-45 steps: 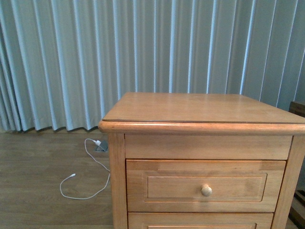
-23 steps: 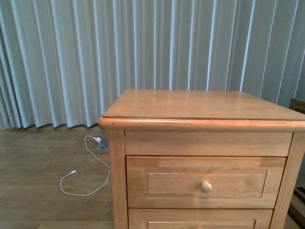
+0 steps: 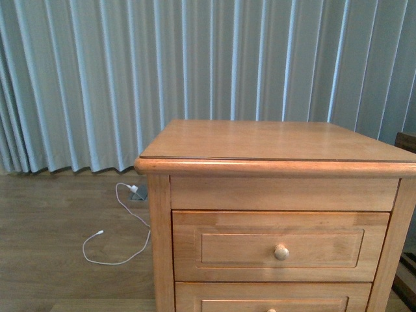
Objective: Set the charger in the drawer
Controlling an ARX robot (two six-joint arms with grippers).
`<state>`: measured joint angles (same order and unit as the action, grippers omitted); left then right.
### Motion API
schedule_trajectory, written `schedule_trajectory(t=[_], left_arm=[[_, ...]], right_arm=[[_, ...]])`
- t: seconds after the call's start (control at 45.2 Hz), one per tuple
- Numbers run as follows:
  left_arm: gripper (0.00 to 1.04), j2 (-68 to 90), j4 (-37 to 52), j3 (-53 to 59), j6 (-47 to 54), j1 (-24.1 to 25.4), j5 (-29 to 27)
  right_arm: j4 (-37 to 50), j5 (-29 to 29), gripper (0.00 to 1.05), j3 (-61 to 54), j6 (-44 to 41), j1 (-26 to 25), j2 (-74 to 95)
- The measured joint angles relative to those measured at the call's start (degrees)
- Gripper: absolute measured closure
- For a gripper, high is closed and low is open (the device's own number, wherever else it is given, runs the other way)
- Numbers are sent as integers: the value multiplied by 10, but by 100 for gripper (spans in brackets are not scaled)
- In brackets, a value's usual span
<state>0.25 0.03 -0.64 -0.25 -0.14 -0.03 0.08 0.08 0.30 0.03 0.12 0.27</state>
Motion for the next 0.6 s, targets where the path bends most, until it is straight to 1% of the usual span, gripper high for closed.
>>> schedule_trajectory(t=[0.199, 0.221, 0.243, 0.287, 0.597], left_arm=[[6, 0, 0, 0, 0, 0, 0], [6, 0, 0, 0, 0, 0, 0], [6, 0, 0, 0, 0, 0, 0], [6, 0, 0, 0, 0, 0, 0], [6, 0, 0, 0, 0, 0, 0]], right_arm=[[0, 0, 103, 0, 0, 0, 0], [0, 0, 101, 0, 0, 0, 0], [0, 0, 98, 0, 0, 0, 0], [0, 0, 88, 0, 0, 0, 0], [0, 0, 38, 0, 0, 0, 0]])
